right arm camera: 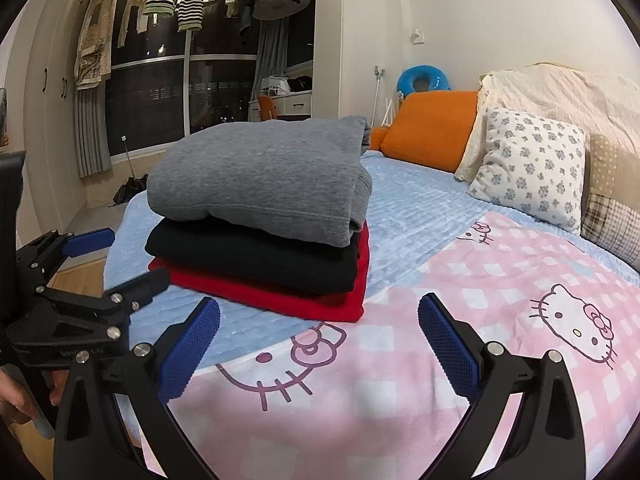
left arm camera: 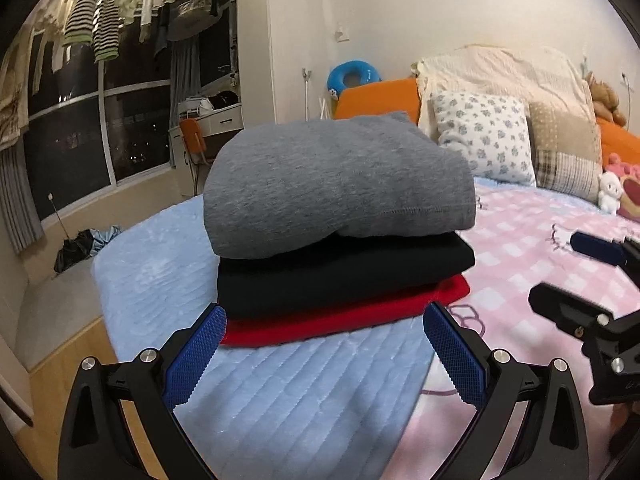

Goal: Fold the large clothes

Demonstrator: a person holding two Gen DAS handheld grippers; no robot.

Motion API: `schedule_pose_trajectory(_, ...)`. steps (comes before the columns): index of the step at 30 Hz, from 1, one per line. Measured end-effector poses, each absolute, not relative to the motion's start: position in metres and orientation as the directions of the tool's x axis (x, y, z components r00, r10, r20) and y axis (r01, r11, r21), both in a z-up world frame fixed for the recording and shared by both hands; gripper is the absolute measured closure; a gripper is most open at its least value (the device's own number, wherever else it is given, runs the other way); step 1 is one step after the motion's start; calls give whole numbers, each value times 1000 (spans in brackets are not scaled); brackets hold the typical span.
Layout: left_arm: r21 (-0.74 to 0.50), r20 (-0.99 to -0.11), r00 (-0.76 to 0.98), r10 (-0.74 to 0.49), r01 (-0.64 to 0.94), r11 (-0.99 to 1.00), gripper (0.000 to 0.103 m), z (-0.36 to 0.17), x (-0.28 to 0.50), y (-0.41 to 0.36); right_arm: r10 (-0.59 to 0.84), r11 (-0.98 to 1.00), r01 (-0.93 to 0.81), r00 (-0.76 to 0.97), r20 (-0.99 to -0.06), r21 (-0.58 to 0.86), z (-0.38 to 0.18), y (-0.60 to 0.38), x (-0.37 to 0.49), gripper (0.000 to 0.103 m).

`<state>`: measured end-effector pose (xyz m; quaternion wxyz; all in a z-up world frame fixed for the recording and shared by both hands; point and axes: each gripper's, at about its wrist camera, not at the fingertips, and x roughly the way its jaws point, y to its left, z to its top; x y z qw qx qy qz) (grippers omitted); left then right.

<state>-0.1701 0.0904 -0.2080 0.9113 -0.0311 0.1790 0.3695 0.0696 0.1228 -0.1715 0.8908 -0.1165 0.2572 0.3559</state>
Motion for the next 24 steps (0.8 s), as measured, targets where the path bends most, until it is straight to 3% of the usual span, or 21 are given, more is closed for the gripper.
schedule_pose_trajectory(3,22,-354,682,640,-678,735,3,-210,-174,97,573,720,-693,613,-544,-22,-173,122,70,5)
schedule_pose_trajectory(24,76,-334,642,690,-711,699,3,-214,-178,98,575,708,-706,595,-561,-22,-179,124,68,5)
